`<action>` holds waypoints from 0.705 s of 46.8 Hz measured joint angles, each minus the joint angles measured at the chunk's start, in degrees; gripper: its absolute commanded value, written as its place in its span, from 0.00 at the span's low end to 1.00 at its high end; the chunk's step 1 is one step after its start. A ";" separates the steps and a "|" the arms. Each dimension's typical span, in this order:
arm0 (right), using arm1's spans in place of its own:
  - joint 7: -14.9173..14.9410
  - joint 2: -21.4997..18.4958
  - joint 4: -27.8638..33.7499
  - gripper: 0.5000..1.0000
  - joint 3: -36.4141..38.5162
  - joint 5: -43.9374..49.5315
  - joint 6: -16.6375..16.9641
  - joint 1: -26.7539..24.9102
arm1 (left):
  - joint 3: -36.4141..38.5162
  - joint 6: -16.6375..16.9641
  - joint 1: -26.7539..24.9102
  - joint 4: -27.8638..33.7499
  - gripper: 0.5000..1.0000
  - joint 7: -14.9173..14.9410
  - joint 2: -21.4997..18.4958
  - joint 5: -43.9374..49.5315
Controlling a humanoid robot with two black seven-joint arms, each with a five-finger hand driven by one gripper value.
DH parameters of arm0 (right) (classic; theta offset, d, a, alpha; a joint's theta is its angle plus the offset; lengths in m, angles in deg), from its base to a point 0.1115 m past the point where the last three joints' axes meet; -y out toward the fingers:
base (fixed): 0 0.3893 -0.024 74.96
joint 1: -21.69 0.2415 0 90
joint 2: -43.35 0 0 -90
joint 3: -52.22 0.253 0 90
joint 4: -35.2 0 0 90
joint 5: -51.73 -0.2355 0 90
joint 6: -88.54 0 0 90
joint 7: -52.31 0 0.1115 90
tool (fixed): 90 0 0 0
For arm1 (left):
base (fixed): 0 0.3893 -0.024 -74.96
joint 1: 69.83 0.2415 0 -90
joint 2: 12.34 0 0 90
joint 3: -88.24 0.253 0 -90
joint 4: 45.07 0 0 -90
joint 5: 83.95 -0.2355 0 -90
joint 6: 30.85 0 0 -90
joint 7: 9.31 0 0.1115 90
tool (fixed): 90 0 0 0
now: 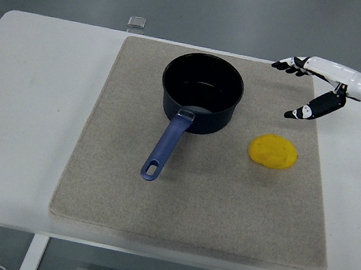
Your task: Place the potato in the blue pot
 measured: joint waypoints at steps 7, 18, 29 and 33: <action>-0.04 3.37 -5.05 0.87 -2.84 0.03 -0.95 -0.78 | 0.00 0.00 0.01 0.00 1.00 0.01 0.00 -0.01; -0.04 3.10 -6.84 0.87 -4.89 0.02 -5.10 -4.60 | 0.01 0.00 0.01 0.00 1.00 0.01 0.00 0.02; -0.07 0.63 -6.04 0.86 -4.82 0.02 -6.67 -7.36 | 0.01 0.00 0.01 0.00 1.00 0.01 0.00 0.02; -0.05 -0.57 -5.15 0.85 -4.79 0.09 -7.56 -8.06 | 0.01 0.00 0.01 0.00 1.00 0.01 0.00 -0.02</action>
